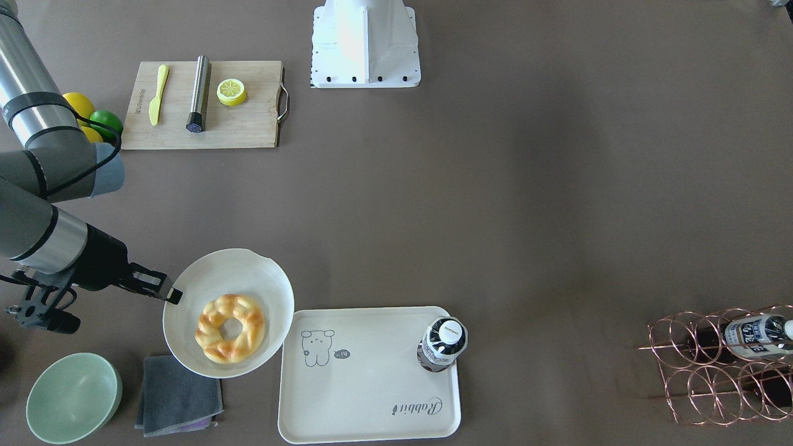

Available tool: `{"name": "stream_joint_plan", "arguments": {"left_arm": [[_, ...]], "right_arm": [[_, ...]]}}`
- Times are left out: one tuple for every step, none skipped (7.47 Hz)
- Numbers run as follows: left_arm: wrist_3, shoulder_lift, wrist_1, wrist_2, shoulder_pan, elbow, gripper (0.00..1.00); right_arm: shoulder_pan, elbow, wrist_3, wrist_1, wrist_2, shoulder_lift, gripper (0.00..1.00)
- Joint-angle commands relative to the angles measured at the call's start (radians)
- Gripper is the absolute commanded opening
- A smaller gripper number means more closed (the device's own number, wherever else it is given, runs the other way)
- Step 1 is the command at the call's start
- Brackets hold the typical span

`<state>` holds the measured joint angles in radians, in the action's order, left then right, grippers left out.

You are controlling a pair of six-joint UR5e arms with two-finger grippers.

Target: Place donut on tray

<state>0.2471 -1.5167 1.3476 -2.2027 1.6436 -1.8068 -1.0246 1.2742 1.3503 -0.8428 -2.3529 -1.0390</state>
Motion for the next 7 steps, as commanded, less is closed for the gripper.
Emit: {"name": "stream_joint_plan", "arguments": {"left_arm": [[0.000,0.007,-0.001,0.000,0.004,-0.003,0.98],[0.000,0.012,-0.001,0.000,0.005,-0.005,0.98],[0.000,0.013,-0.001,0.000,0.005,-0.005,0.98],[0.000,0.013,-0.001,0.000,0.007,-0.005,0.98],[0.000,0.015,0.001,0.000,0.010,-0.005,0.98],[0.000,0.013,-0.001,0.000,0.010,-0.006,0.98],[0.000,0.012,-0.001,0.001,0.010,-0.006,0.98]], "right_arm": [[0.104,-0.201,0.076,-0.042,0.176,0.224,0.00],[0.135,-0.276,0.104,-0.042,0.226,0.299,0.00],[0.156,-0.327,0.130,-0.039,0.266,0.344,0.00],[0.172,-0.419,0.138,-0.030,0.315,0.414,0.00],[0.176,-0.497,0.139,0.017,0.337,0.448,0.00],[0.182,-0.513,0.139,0.051,0.349,0.448,0.00],[0.185,-0.512,0.151,0.054,0.354,0.448,0.00]]}}
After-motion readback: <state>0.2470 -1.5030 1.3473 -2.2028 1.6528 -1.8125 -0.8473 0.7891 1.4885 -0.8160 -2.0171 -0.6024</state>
